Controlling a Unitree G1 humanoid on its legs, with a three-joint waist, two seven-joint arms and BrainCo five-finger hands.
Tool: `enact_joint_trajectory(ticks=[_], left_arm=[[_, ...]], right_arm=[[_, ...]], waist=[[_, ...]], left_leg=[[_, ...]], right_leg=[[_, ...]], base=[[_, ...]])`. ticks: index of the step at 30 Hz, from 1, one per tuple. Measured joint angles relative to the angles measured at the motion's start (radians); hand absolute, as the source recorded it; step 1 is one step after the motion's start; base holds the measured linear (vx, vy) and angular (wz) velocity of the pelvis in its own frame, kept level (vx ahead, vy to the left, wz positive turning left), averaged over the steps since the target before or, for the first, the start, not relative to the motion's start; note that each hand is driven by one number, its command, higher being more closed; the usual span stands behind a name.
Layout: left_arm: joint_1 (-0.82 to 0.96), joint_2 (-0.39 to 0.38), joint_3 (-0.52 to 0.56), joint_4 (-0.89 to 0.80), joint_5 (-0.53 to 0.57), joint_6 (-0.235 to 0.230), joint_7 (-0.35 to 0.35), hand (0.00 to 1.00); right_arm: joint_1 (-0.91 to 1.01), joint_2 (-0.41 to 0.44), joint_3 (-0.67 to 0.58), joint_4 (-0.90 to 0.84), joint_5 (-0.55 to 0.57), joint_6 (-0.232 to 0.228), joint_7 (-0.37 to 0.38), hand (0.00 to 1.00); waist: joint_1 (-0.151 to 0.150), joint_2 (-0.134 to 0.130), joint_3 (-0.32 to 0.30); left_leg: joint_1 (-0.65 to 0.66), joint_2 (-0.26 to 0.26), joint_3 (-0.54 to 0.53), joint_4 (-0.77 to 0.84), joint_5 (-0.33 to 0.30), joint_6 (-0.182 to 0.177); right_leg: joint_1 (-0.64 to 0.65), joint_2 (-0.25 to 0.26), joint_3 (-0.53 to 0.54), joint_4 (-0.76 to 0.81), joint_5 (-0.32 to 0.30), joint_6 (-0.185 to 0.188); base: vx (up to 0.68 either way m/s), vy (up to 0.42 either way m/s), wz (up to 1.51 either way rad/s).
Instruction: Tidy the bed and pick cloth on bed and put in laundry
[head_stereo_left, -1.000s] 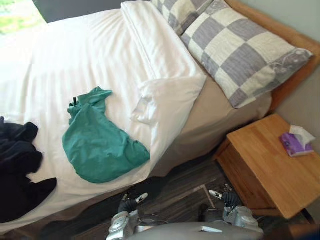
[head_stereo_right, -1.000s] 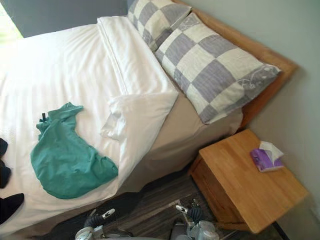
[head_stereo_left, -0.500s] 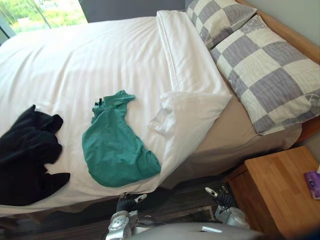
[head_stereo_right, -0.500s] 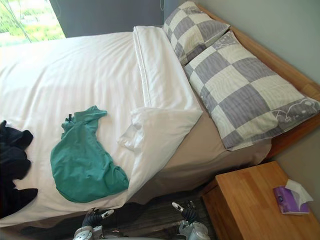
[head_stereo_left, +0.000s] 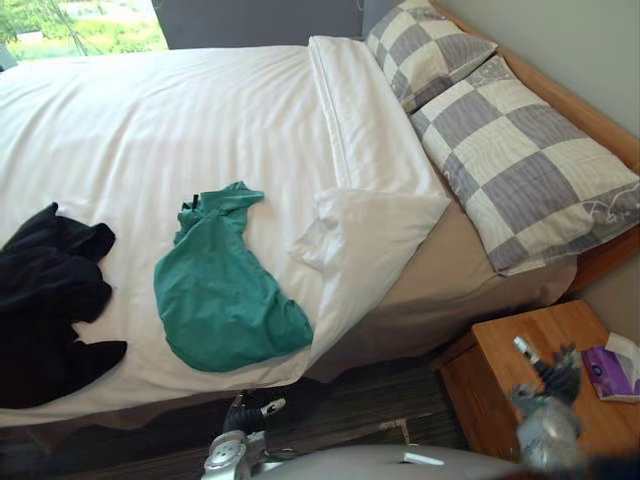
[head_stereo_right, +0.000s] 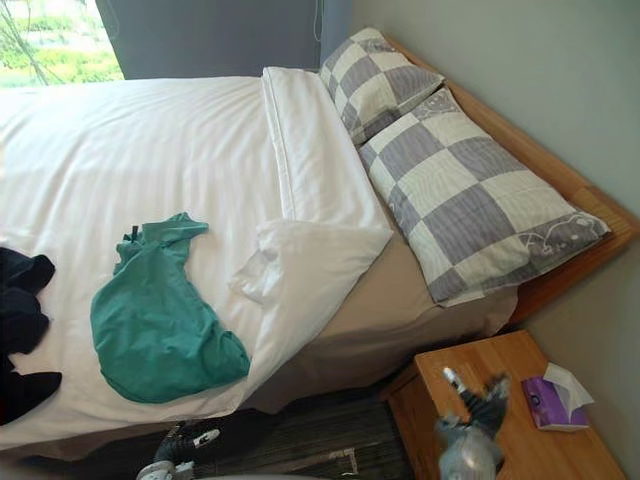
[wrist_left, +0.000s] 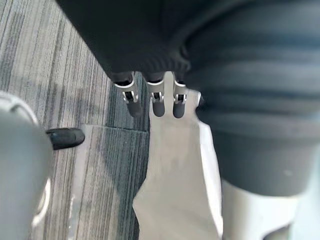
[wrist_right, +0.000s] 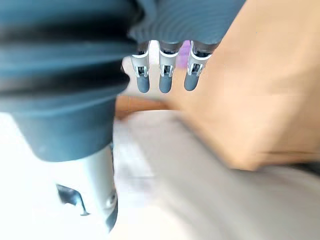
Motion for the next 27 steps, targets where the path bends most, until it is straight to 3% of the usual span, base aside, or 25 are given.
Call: enact_joint_trajectory(ticks=[4, 9, 14, 17, 18, 21, 23, 27], left_arm=[[0.057, 0.03, -0.014, 0.012, 0.001, 0.007, 0.004, 0.0], [0.112, 0.042, -0.077, 0.012, -0.021, 0.077, 0.011, 0.0], [0.116, 0.047, -0.089, 0.01, -0.049, 0.111, 0.011, 0.0], [0.086, 0.073, -0.089, 0.006, -0.049, 0.118, 0.011, 0.0], [0.072, 0.09, -0.088, 0.002, -0.049, 0.125, 0.011, 0.0], [-0.012, 0.164, -0.082, 0.0, -0.049, 0.132, 0.013, 0.0], [-0.063, 0.185, -0.069, -0.01, -0.049, 0.132, 0.013, 0.0], [-0.117, 0.189, -0.039, -0.082, -0.048, 0.121, 0.013, 0.0]], right_arm=[[-0.087, -0.08, 0.034, -0.131, -0.111, 0.097, 0.023, 0.0], [-0.137, -0.138, 0.136, -0.164, -0.186, 0.213, 0.06, 0.0], [-0.252, -0.194, 0.284, -0.177, -0.227, 0.279, 0.08, 0.0], [-0.364, -0.196, 0.345, -0.138, -0.248, 0.305, 0.077, 0.0], [-0.431, -0.196, 0.365, -0.105, -0.257, 0.314, 0.073, 0.0], [-0.62, -0.208, 0.394, -0.013, -0.262, 0.322, 0.044, 0.0], [-0.735, -0.215, 0.398, 0.044, -0.262, 0.327, 0.029, 0.0], [-0.901, -0.245, 0.446, 0.083, -0.261, 0.332, 0.015, 0.0]], waist=[[-0.015, 0.002, 0.0], [-0.011, 0.023, -0.026], [0.002, 0.029, -0.03], [0.02, -0.002, 0.005], [0.024, -0.016, 0.024], [0.065, -0.082, 0.114], [0.095, -0.104, 0.165], [0.131, -0.107, 0.243]], left_leg=[[-0.023, -0.001, -0.025, -0.001, -0.003, 0.003], [-0.077, -0.004, -0.062, 0.0, -0.001, 0.01], [-0.127, -0.017, -0.095, 0.0, -0.001, 0.011], [-0.151, -0.025, -0.113, 0.0, 0.006, 0.02], [-0.175, -0.022, -0.119, 0.001, 0.033, 0.047], [-0.242, -0.013, -0.138, 0.003, 0.067, 0.054], [-0.279, -0.006, -0.151, 0.007, 0.09, 0.062], [-0.323, -0.002, -0.175, 0.007, 0.099, 0.067]], right_leg=[[-0.001, 0.011, 0.013, -0.039, -0.016, -0.022], [-0.035, 0.024, 0.011, -0.052, -0.018, -0.02], [-0.066, 0.027, 0.044, -0.077, -0.01, -0.007], [-0.077, 0.029, 0.053, -0.088, -0.003, 0.002], [-0.097, 0.035, 0.063, -0.087, 0.01, -0.002], [-0.147, 0.054, 0.065, -0.098, 0.078, -0.031], [-0.176, 0.063, 0.064, -0.105, 0.104, -0.036], [-0.198, 0.076, 0.064, -0.119, 0.128, -0.033]], base=[[-0.19, -0.022, 0.04], [-0.17, 0.011, 0.21], [-0.05, 0.045, 0.13], [0.03, 0.042, 0.13], [0.01, 0.03, 0.18], [0.02, 0.001, 0.18], [0.02, -0.014, 0.23], [0.03, 0.019, 0.24]])
